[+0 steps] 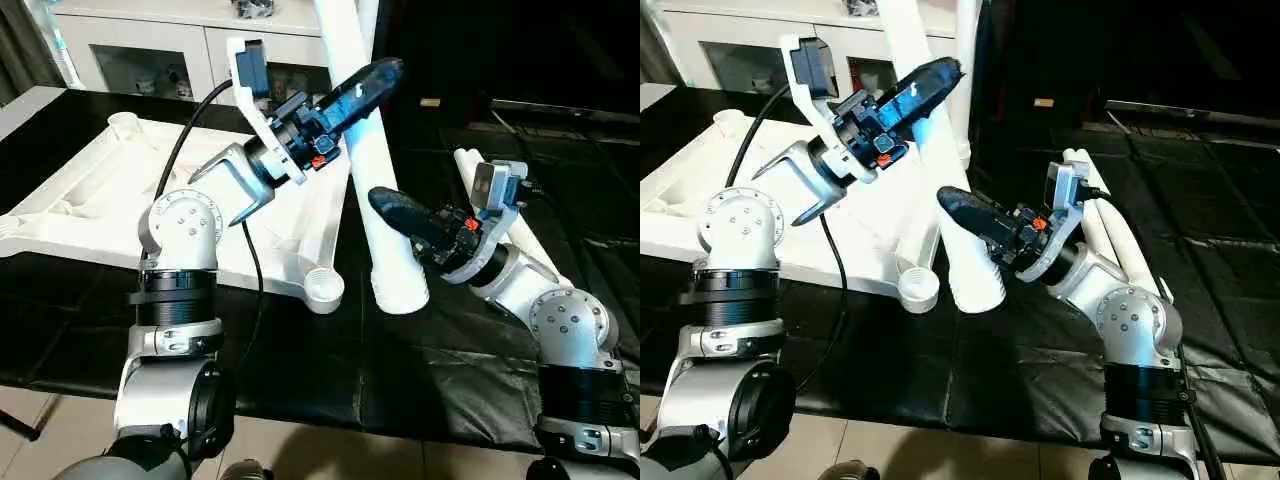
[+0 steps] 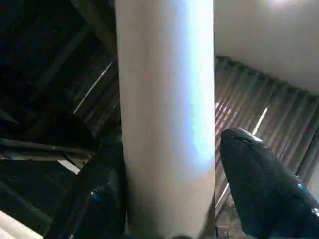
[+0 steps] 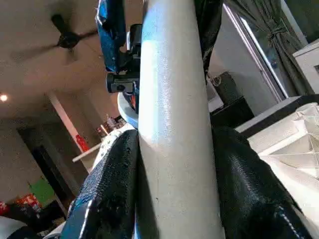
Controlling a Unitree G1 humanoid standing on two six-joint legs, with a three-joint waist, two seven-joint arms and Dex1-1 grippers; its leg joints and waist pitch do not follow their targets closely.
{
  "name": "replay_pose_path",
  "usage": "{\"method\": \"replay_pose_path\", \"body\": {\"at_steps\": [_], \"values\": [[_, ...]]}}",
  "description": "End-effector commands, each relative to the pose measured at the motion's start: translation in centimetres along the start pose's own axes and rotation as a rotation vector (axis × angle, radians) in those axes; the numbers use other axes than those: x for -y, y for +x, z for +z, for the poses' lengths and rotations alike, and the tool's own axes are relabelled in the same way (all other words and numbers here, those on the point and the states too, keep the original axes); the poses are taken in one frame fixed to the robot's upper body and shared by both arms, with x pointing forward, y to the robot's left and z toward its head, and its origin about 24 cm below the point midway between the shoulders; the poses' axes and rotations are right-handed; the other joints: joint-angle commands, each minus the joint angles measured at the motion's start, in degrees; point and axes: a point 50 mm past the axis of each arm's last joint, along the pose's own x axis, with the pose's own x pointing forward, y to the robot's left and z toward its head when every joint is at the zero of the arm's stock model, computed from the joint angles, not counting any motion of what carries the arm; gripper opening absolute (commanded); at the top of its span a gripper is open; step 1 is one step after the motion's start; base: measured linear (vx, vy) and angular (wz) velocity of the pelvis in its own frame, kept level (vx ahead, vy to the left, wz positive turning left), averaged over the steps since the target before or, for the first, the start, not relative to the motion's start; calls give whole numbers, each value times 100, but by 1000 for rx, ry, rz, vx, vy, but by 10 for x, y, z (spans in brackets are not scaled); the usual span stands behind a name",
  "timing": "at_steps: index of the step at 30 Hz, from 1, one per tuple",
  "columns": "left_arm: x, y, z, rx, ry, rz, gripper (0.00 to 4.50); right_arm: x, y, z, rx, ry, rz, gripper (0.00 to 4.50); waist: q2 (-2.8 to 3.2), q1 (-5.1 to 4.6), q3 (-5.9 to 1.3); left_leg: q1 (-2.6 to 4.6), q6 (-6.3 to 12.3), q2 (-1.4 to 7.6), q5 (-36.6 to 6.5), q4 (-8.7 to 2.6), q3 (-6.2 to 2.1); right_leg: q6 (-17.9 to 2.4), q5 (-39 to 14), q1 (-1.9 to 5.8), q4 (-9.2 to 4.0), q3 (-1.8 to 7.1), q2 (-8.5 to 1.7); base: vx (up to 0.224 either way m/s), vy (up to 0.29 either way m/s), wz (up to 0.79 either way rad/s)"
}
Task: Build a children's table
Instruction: Pick table leg
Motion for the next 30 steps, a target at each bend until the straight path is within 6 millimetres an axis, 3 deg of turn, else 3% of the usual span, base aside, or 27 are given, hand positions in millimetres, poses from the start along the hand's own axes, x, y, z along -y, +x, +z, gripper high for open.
{"method": "replay_pose_path", "body": {"at_steps": [1,10,14,15,21,25,30], "values": [[3,4,0,-9,-10,-16,263,0,-3,4,-3,-12,-26,179,-55,13,-413,107,-32,169,-828,-380,-42,-899,-917,308,-473,236,-385,0,0,0],[-1,4,2,-9,-12,24,187,1,-3,4,-1,-24,-40,179,-40,16,-414,104,-75,169,-858,-386,-48,-860,-960,313,-481,235,-387,0,0,0],[-6,5,6,-40,62,92,179,5,-4,6,-15,-66,-92,179,-42,13,-410,106,-77,165,-882,-387,-47,-851,-946,310,-485,234,-381,0,0,0],[-8,5,8,-79,126,127,177,11,-3,6,-32,-98,-156,214,-35,7,-410,110,-109,169,-898,-394,-51,-789,-991,299,-485,236,-377,0,0,0],[-13,7,12,-234,339,249,176,17,2,8,-157,-244,-261,278,-43,-10,-413,127,-261,181,-882,-410,-65,-596,-1011,297,-470,246,-377,0,0,0],[-11,9,17,-290,413,268,175,21,8,11,-227,-380,-327,296,-48,-10,-430,117,-205,168,-608,-378,-47,-806,-479,298,-404,245,-370,0,0,0],[-9,11,21,-342,474,252,175,24,6,-1,-412,-349,-280,317,-66,-14,-413,114,-71,160,-682,-366,-33,-930,-523,329,-412,249,-370,0,0,0]]}}
